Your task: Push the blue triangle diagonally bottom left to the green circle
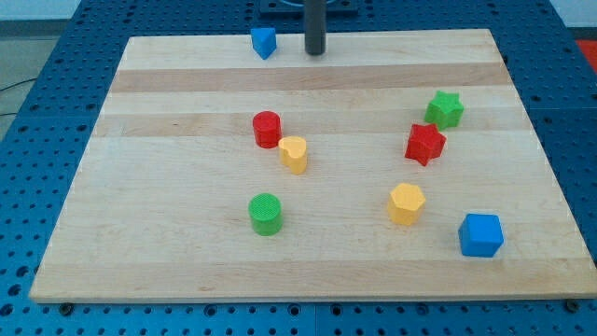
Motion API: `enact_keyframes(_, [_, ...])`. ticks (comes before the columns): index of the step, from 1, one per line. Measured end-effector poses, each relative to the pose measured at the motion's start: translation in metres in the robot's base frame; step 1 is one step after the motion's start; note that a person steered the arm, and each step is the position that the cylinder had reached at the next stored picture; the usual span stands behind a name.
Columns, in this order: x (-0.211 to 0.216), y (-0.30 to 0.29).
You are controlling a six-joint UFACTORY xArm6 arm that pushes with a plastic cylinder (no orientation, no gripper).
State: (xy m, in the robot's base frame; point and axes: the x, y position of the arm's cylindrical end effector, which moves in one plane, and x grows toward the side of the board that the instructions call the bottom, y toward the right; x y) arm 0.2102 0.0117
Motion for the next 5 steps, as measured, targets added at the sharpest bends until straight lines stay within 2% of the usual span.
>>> enact_keyframes(1, [-0.004, -0.086])
enact_keyframes(2, [0.016, -0.161])
enact_keyframes(3, [0.04, -0.202])
enact_keyframes(4, [-0.006, -0.189])
enact_keyframes(5, [0.0, -0.241])
